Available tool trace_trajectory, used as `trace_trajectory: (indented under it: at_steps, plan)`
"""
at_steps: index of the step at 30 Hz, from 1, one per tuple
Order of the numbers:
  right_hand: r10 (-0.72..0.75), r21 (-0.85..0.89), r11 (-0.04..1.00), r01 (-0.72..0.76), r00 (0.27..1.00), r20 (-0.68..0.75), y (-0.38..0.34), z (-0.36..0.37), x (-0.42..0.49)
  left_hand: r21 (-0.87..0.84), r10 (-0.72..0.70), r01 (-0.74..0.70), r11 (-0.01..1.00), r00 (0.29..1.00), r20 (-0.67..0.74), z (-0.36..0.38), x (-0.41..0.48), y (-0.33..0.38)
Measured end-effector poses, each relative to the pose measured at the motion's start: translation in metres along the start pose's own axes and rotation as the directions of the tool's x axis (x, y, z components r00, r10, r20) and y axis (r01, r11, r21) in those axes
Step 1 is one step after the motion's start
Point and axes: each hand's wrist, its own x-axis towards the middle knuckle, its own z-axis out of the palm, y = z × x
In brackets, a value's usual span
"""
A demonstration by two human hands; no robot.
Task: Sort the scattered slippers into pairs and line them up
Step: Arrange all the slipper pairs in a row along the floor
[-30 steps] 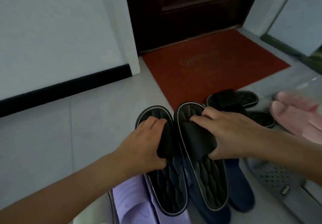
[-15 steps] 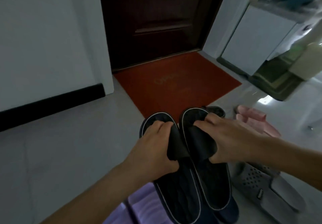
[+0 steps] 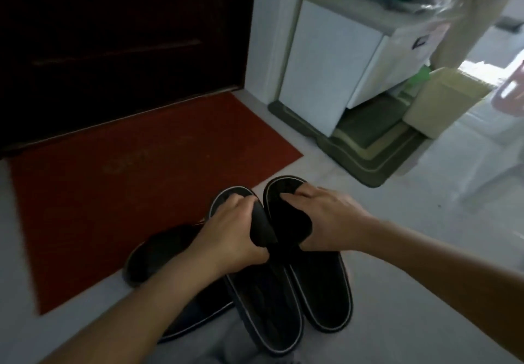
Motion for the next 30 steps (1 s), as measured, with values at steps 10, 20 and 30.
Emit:
trace_trajectory:
  at_steps: [10, 20, 30]
  plan:
    - [-0.027, -0.062, 0.997, 0.041, 0.976, 0.215, 0.292, 0.081, 0.047, -0.019, -0.128, 0.13, 0.991, 0.989, 0.069, 0.184, 0.215, 0.117]
    - [-0.024, -0.098, 0.994, 0.046, 0.977, 0.21, 0.362, 0.145, 0.127, 0.101, -0.251, 0.248, 0.964, 0.968, 0.019, 0.255, 0.304, 0.105]
    - [-0.167, 0.124, 0.981, 0.146, 0.971, 0.171, 0.245, 0.146, 0.107, 0.044, -0.315, 0.313, 0.949, 0.949, 0.037, 0.192, 0.216, 0.032]
